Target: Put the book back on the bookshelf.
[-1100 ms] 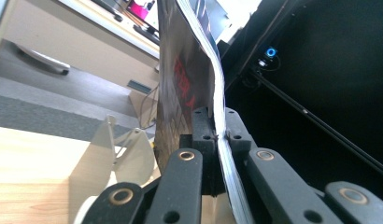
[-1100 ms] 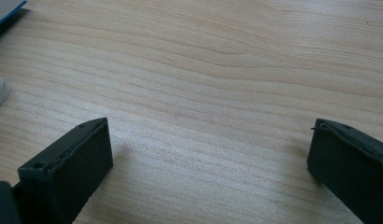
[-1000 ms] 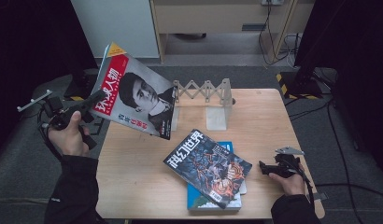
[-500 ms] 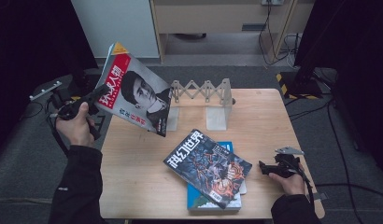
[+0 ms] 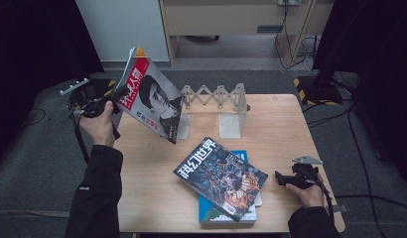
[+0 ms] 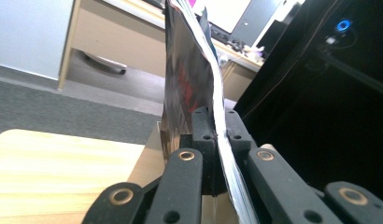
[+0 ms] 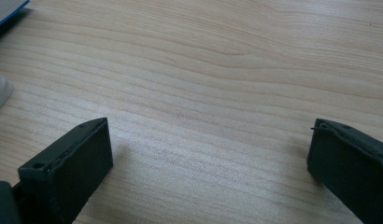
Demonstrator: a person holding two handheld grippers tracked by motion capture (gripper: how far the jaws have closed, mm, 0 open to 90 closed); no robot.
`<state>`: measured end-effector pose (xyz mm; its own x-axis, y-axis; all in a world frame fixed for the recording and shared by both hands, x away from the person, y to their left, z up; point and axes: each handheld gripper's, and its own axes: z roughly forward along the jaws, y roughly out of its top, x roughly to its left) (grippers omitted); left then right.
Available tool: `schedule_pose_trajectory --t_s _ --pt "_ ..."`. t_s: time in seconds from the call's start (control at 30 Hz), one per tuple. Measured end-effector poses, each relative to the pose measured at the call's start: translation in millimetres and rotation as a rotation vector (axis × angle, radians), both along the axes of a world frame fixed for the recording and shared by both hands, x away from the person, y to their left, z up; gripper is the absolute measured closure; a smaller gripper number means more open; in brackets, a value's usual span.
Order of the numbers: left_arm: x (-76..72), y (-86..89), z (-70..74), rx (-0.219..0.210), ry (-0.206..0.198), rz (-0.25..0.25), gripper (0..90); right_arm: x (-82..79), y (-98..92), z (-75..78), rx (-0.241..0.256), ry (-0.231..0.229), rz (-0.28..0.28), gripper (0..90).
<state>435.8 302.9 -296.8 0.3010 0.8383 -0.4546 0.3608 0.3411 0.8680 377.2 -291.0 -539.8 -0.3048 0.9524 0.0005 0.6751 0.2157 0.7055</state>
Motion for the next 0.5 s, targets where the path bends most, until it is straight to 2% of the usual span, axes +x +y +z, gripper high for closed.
schedule_pose_trajectory --t_s 0.3,0.5 --pt "6.8 -18.0 -2.7 0.064 -0.001 0.02 86.1 -0.2 0.9 0.1 0.002 0.002 0.0 0.5" --pt "9.5 -36.7 0.4 0.169 -0.006 0.043 86.1 -0.2 0.9 0.3 0.003 0.005 0.0 0.4"
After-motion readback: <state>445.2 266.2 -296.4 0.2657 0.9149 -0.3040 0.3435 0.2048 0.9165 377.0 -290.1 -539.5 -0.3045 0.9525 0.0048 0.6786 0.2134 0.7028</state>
